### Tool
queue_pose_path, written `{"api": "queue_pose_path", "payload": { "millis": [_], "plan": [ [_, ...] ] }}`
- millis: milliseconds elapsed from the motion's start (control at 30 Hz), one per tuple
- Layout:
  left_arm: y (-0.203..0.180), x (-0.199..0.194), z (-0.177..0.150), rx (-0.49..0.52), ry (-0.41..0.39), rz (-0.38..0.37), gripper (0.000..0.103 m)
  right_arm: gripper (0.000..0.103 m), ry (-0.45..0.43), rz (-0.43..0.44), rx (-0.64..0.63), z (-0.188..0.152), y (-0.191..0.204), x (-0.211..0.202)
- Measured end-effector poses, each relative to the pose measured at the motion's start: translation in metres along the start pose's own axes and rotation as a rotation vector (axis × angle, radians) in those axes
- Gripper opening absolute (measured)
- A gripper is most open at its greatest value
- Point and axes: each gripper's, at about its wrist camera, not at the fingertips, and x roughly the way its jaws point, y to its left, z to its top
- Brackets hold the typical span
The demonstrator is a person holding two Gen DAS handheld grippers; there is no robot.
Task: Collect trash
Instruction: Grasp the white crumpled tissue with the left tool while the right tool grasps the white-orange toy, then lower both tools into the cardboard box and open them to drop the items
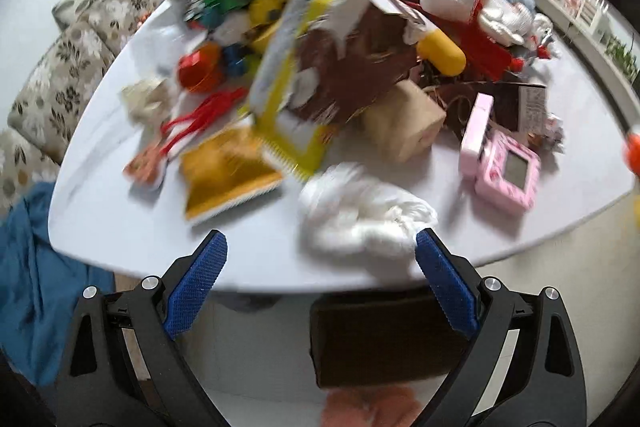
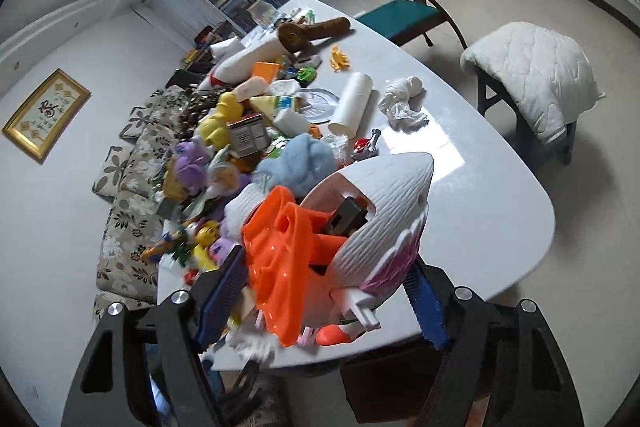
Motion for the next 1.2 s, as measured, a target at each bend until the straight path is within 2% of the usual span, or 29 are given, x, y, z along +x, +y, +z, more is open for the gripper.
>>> {"api": "queue_pose_path", "payload": {
  "millis": [133, 167, 200, 233, 267, 300, 467, 567, 633, 700, 800, 867, 967, 1200],
  "plan": [
    [-0.005, 0.016, 0.013, -0.012, 0.016, -0.024, 0.092, 0.074, 0.015, 0.012, -0.014, -0.015, 0.001, -0.013],
    [-0.004, 0.017, 0.016, -0.014, 0.011, -0.040, 0.083, 0.074, 0.018, 0.015, -0.016, -0.018, 0.001, -0.015],
    [-0.002, 0.016, 0.018, -0.016, -0.001, -0.089, 0.053, 0.074, 0.022, 0.017, -0.019, -0.021, 0.002, -0.016],
    [-0.001, 0.014, 0.020, -0.016, -0.009, -0.132, 0.038, 0.074, 0.024, 0.014, -0.023, -0.023, 0.002, -0.017],
    [0.000, 0.012, 0.022, -0.005, -0.009, -0.120, 0.027, 0.074, 0.025, 0.012, -0.027, -0.025, 0.003, -0.017],
    [0.001, 0.010, 0.023, -0.002, -0.006, -0.132, 0.021, 0.074, 0.025, 0.011, -0.036, -0.027, 0.004, -0.017],
    [0.021, -0.005, 0.015, -0.040, -0.013, -0.244, 0.018, 0.074, 0.041, 0.006, -0.070, -0.038, 0.009, -0.017],
    [0.038, -0.025, 0.005, -0.063, -0.036, -0.308, 0.018, 0.074, 0.055, 0.008, -0.098, -0.048, 0.014, -0.018],
    [0.043, -0.047, -0.013, -0.051, -0.062, -0.335, 0.018, 0.074, 0.074, 0.000, -0.120, -0.060, 0.016, -0.019],
    [0.045, -0.058, -0.022, -0.040, -0.067, -0.350, 0.018, 0.074, 0.096, -0.008, -0.143, -0.072, 0.015, -0.018],
    [0.043, -0.073, -0.053, -0.019, -0.048, -0.364, 0.018, 0.074, 0.145, -0.045, -0.190, -0.096, 0.011, -0.009],
    [0.039, -0.071, -0.071, 0.002, -0.024, -0.364, 0.018, 0.074, 0.186, -0.071, -0.194, -0.112, 0.002, 0.001],
    [0.034, -0.037, -0.097, 0.016, 0.060, -0.344, 0.018, 0.074, 0.252, -0.112, -0.203, -0.143, -0.020, 0.029],
    [0.002, 0.090, -0.171, 0.029, 0.295, -0.280, 0.019, 0.074, 0.405, -0.262, -0.225, -0.227, -0.106, 0.151]
  ]
}}
